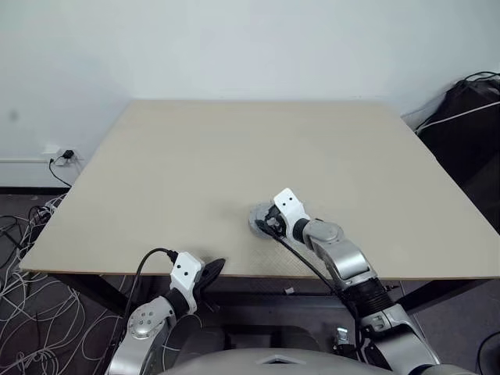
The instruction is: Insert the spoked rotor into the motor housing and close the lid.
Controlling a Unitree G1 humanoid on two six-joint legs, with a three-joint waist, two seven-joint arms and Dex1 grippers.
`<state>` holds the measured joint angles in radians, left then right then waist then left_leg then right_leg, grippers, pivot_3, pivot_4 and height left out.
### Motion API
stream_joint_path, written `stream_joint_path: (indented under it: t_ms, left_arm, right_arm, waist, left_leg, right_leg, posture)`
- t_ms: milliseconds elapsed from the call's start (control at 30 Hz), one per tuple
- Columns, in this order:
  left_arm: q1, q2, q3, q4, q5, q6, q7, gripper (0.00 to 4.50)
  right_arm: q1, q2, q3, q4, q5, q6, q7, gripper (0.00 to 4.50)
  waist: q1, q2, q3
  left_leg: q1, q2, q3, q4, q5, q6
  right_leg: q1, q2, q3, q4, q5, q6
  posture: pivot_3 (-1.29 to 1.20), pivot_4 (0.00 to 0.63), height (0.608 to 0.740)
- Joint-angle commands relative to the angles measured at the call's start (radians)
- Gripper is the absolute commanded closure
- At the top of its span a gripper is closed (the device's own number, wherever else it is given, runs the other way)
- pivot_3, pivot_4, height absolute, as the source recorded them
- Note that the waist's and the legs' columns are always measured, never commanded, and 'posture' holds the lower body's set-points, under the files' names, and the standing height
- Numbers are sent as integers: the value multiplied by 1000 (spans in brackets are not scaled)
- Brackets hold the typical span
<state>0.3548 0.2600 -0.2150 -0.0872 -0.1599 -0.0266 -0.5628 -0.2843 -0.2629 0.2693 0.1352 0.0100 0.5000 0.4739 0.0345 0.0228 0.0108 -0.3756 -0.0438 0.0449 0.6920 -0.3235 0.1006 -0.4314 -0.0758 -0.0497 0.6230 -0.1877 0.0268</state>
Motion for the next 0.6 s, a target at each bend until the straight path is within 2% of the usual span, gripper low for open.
stream_joint_path:
  t_ms: [33, 233, 367, 467, 600]
  left_arm:
    - [-10, -2, -2, -44, -4, -8, 1, 4500]
    - [-17, -3, 0, -42, -4, -5, 2, 4500]
    - [-67, -36, 39, -25, 21, 36, 98, 4500]
    - [-147, -78, 94, 9, 16, 99, 194, 4500]
    - [-272, -95, 129, 60, -15, 186, 196, 4500]
  right_arm:
    - [10, -11, 0, 8, -19, 3, -4, 1305]
    - [5, -12, 7, 10, -17, 41, 4, 1305]
    - [6, -12, 11, 8, -18, 51, 9, 1305]
    - [6, -9, 11, 14, -19, 50, 6, 1305]
    - [10, -2, 12, 8, -18, 56, 1, 1305]
  waist:
    - [0, 0, 0]
    - [0, 0, 0]
    - [2, 0, 0]
    - [4, -1, -1]
    - [4, -2, -2]
  left_leg:
    - [0, 0, 0, 0, 0, 0]
    - [0, 0, 0, 0, 0, 0]
    - [0, 0, 0, 0, 0, 0]
    - [1, 0, 0, 0, 0, 0]
    - [1, 0, 0, 0, 1, -1]
  right_leg:
    - [0, 0, 0, 0, 0, 0]
    - [0, 0, 0, 0, 0, 0]
    - [0, 0, 0, 0, 0, 0]
    - [1, 0, 0, 0, 0, 1]
    - [2, 0, -1, 0, 0, 1]
  posture:
    - [0, 0, 740]
    - [0, 0, 740]
    - [0, 0, 740]
    - [0, 0, 740]
    - [0, 0, 740]
